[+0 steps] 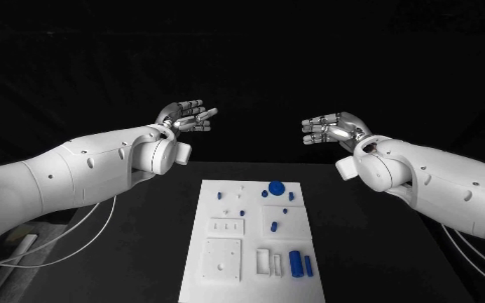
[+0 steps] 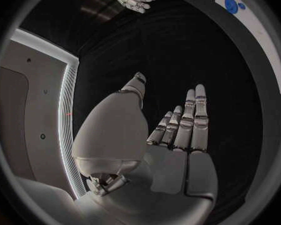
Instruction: Assemble the parts on the task board
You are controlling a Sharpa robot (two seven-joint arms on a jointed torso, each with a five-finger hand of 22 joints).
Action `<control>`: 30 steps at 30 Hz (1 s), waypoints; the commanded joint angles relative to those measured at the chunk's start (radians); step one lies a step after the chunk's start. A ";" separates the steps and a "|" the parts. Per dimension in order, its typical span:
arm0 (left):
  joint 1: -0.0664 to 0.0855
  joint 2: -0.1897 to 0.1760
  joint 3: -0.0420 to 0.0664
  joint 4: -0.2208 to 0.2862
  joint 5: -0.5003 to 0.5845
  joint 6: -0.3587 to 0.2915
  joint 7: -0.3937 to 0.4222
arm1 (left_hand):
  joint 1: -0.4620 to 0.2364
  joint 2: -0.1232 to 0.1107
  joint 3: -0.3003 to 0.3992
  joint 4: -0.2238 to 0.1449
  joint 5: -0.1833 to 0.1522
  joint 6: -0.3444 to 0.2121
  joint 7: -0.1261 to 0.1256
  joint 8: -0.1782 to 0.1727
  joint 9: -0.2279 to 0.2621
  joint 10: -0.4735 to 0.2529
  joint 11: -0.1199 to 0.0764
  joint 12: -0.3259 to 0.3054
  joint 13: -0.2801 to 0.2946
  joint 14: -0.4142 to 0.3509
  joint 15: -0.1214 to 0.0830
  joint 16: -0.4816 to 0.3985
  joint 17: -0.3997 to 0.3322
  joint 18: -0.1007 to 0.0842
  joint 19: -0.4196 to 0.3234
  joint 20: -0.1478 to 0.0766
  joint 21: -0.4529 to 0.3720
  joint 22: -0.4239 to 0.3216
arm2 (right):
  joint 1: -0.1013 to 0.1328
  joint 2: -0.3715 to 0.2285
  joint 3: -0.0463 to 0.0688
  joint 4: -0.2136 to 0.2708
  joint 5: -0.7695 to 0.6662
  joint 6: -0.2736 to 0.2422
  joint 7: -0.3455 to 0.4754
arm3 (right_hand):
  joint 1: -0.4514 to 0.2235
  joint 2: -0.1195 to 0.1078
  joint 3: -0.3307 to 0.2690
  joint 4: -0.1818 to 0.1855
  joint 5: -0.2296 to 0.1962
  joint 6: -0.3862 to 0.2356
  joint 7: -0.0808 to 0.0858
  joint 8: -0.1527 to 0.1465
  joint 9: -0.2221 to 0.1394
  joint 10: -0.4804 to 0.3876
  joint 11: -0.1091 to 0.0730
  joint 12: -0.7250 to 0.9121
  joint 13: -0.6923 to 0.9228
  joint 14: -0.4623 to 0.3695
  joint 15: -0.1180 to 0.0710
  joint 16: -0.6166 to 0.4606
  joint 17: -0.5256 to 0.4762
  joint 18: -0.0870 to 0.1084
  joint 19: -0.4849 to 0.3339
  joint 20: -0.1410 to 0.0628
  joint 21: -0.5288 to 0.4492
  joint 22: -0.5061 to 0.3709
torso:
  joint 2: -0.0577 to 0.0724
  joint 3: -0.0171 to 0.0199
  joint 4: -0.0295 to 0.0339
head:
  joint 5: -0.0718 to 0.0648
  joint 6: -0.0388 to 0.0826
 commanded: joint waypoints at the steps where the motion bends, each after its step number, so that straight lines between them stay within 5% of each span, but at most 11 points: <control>1: 0.001 -0.021 0.001 0.046 -0.029 0.051 0.013 | -0.020 0.026 -0.011 -0.031 0.001 0.100 0.021 0.022 0.010 0.250 0.031 0.037 0.016 0.053 -0.008 0.004 0.000 -0.035 0.029 -0.023 0.012 0.002 | -0.003 0.016 0.000 -0.008 -0.291 0.011 -0.032 | 0.006 0.003 -0.004 0.003 -0.046 0.029 -0.005 0.005 0.001 0.034 -0.018 0.004 0.001 0.117 -0.042 0.033 0.022 0.015 0.090 -0.044 0.066 0.031 | 0.029 0.0042 0.0009 | 0.006 -0.002; 2: 0.001 -0.032 0.002 0.065 -0.026 0.057 0.011 | -0.026 0.041 -0.014 -0.040 0.003 0.197 0.036 0.040 0.019 0.349 0.030 0.061 0.020 0.065 -0.014 0.007 0.000 -0.041 0.037 -0.029 0.015 0.002 | -0.003 0.022 0.000 -0.014 -0.341 0.009 -0.048 | 0.016 0.000 -0.001 -0.006 -0.097 0.037 -0.007 0.004 0.001 0.039 -0.024 0.004 0.001 0.168 -0.060 0.042 0.032 0.011 0.128 -0.068 0.106 0.052 | 0.036 0.0055 0.0008 | 0.006 -0.002; 3: 0.001 -0.041 0.003 0.083 -0.023 0.062 0.010 | -0.036 0.058 -0.029 -0.072 0.003 0.268 0.039 0.037 0.019 0.372 0.021 0.053 0.014 0.079 -0.022 0.009 -0.002 -0.056 0.050 -0.043 0.019 0.002 | -0.004 0.029 0.000 -0.022 -0.391 0.008 -0.062 | 0.020 -0.004 0.002 -0.011 -0.088 0.040 -0.007 0.003 0.000 0.043 -0.028 0.004 0.001 0.214 -0.074 0.049 0.043 0.007 0.152 -0.088 0.140 0.070 | 0.042 0.0059 0.0021 | 0.005 -0.004; 4: 0.001 -0.050 0.003 0.101 -0.022 0.070 0.008 | -0.069 0.107 -0.069 -0.153 0.005 0.309 0.039 0.017 0.017 0.397 0.016 0.014 0.019 0.088 -0.028 -0.002 -0.003 -0.096 0.062 -0.068 0.016 -0.007 | -0.006 0.036 0.000 -0.030 -0.439 0.007 -0.073 | 0.026 -0.012 0.001 -0.020 -0.073 0.049 -0.009 0.004 0.001 0.054 -0.035 0.004 0.001 0.272 -0.091 0.070 0.060 0.011 0.192 -0.107 0.183 0.093 | 0.049 0.0057 0.0053 | 0.002 -0.009; 7: 0.001 -0.074 0.004 0.148 -0.024 0.086 0.005 | -0.068 0.105 -0.072 -0.171 0.003 0.329 0.037 0.025 0.021 0.401 0.014 0.024 0.016 0.123 -0.038 0.016 0.002 -0.087 0.084 -0.073 0.025 -0.004 | -0.015 0.056 0.000 -0.050 -0.557 0.005 -0.098 | 0.016 -0.035 0.019 -0.047 -0.055 0.076 -0.017 0.002 0.001 0.081 -0.052 0.002 0.000 0.310 -0.131 0.289 0.210 0.015 0.279 -0.158 0.337 0.190 | 0.063 0.0057 0.0128 | -0.002 -0.013; 13: 0.001 -0.111 0.004 0.225 -0.028 0.111 0.012 | -0.069 0.112 -0.078 -0.193 0.004 0.348 0.034 0.025 0.021 0.386 0.016 0.021 0.016 0.145 -0.047 0.037 0.000 -0.087 0.109 -0.084 0.039 -0.001 | -0.036 0.090 0.000 -0.069 -0.785 -0.003 -0.143 | -0.024 -0.044 0.065 -0.059 -0.060 0.085 -0.023 0.002 0.002 0.087 -0.056 0.003 0.001 0.284 -0.134 0.516 0.424 0.030 0.261 -0.160 0.474 0.317 | 0.089 0.0046 0.0308 | -0.010 -0.011; 20: 0.001 -0.132 0.004 0.276 -0.028 0.120 0.017 | -0.067 0.115 -0.077 -0.210 0.004 0.355 0.034 0.025 0.022 0.370 0.015 0.023 0.016 0.151 -0.050 0.051 0.001 -0.086 0.117 -0.087 0.043 -0.002 | -0.050 0.113 0.000 -0.075 -0.993 -0.027 -0.197 | -0.012 -0.072 0.093 -0.090 -0.035 0.078 -0.029 0.002 0.001 0.072 -0.054 0.003 0.001 0.272 -0.132 0.616 0.495 0.050 0.269 -0.158 0.533 0.404 | 0.123 -0.0020 0.0545 | -0.029 -0.019; 25: 0.000 -0.139 0.004 0.296 -0.029 0.122 0.014 | -0.069 0.118 -0.079 -0.218 0.005 0.360 0.034 0.025 0.022 0.373 0.013 0.022 0.016 0.173 -0.060 0.081 0.002 -0.084 0.145 -0.098 0.065 0.007 | -0.054 0.126 -0.010 -0.080 -1.096 -0.050 -0.228 | -0.003 -0.089 0.102 -0.090 -0.037 0.075 -0.032 0.002 0.001 0.065 -0.053 0.003 0.001 0.267 -0.129 0.631 0.496 0.053 0.264 -0.154 0.540 0.436 | 0.141 -0.0062 0.0620 | -0.039 -0.018; 30: -0.001 -0.146 0.003 0.312 -0.028 0.129 0.017 | -0.074 0.122 -0.083 -0.223 0.005 0.354 0.031 0.025 0.021 0.373 0.007 0.021 0.016 0.202 -0.076 0.133 0.004 -0.082 0.179 -0.115 0.102 0.024 | -0.060 0.137 -0.022 -0.078 -1.174 -0.077 -0.259 | 0.005 -0.102 0.073 -0.083 -0.085 0.073 -0.037 0.002 0.001 0.038 -0.049 0.004 0.001 0.267 -0.127 0.639 0.493 0.053 0.270 -0.151 0.530 0.445 | 0.157 -0.0074 0.0655 | -0.041 -0.011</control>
